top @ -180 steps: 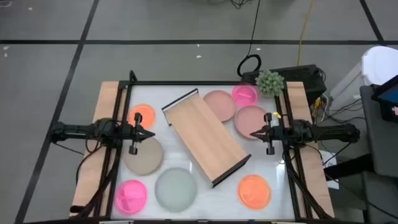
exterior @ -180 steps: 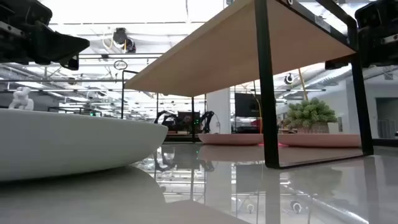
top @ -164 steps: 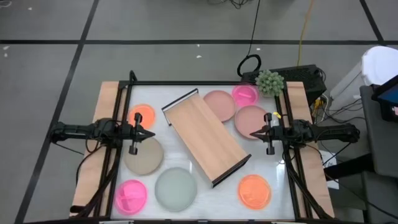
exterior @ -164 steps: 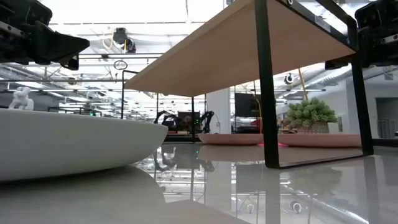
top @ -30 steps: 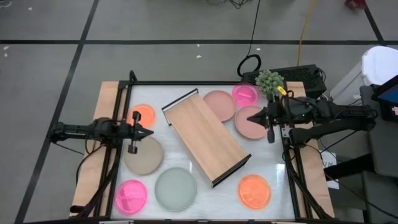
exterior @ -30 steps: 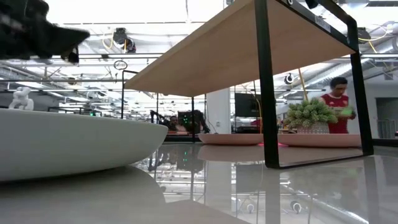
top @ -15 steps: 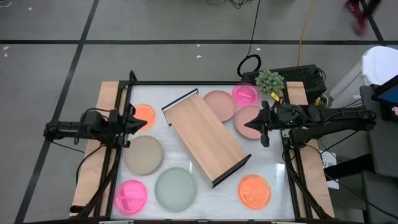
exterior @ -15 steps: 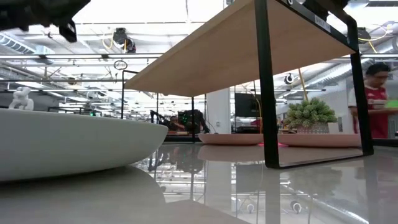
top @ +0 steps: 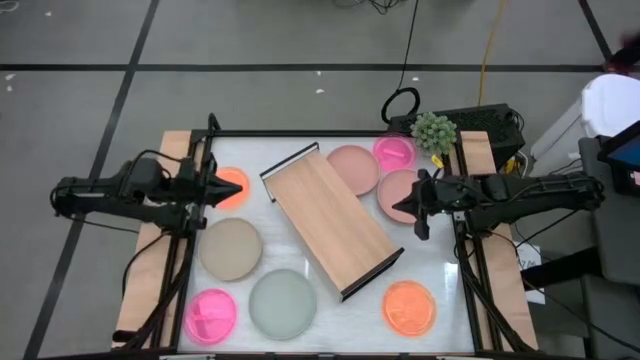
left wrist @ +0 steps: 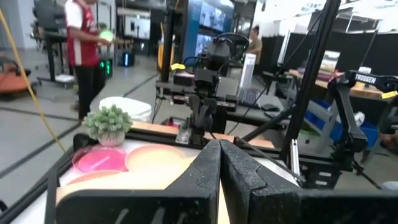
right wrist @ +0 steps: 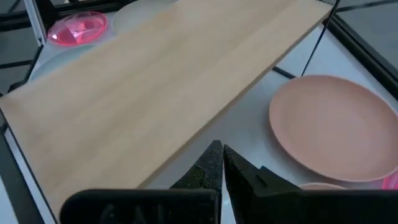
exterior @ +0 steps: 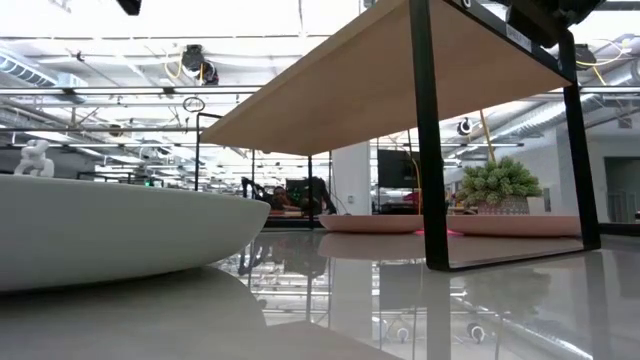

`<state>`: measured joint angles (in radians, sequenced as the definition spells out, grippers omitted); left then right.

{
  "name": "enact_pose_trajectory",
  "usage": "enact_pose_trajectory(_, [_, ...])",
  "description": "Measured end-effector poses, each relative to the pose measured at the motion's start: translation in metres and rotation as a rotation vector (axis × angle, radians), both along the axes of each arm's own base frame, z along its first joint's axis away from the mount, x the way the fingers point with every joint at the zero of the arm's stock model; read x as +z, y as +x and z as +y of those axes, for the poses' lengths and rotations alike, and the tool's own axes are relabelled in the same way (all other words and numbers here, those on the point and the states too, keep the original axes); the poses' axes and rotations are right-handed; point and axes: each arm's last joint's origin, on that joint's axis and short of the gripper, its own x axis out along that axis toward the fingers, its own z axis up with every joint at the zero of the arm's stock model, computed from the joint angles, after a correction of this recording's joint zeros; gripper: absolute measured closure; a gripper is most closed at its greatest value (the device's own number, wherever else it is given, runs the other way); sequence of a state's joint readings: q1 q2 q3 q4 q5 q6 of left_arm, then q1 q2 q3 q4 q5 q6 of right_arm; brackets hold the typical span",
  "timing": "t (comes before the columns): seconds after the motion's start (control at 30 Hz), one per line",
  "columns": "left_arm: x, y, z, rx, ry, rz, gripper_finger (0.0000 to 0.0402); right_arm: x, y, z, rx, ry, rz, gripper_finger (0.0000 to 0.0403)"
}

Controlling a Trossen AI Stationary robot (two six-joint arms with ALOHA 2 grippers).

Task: Place and stack plates onto a shelf
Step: Put the right large pink plate on the shelf

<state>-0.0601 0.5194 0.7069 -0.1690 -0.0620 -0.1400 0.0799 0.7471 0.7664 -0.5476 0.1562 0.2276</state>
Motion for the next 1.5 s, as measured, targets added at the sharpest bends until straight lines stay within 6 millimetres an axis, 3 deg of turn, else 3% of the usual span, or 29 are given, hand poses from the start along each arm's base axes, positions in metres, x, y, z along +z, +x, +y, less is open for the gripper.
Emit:
enact_pose_trajectory(0.13, [0.004,0.018,-0.001,0.003,-0.052,0.055,0.0389,-0.007,0.0,0.0,-0.001,-0.002,0.016,0.0403])
enact_pose_trajectory(0.4, [-0.024,0.058,-0.006,0.013,-0.077,0.244,0.0389,-0.012,-0.001,0.0,-0.004,-0.005,0.047,0.0403])
enact_pose_trajectory(0.57, [-0.035,0.072,-0.016,-0.02,-0.102,0.313,0.0389,-0.014,-0.003,0.0,-0.032,0.03,0.071,0.0403])
enact_pose_trajectory(0.93, [-0.055,0.087,-0.042,-0.065,-0.039,0.425,0.0389,-0.024,-0.012,-0.001,-0.162,0.103,0.179,0.0403])
enact_pose_trajectory(1.23, [-0.071,0.1,-0.054,-0.09,0.023,0.502,0.0389,-0.057,-0.018,0.005,-0.19,0.15,0.289,0.0403])
enact_pose_trajectory(1.5, [-0.073,0.102,-0.054,-0.085,0.02,0.505,0.0389,-0.08,-0.016,0.005,-0.26,0.172,0.39,0.0397])
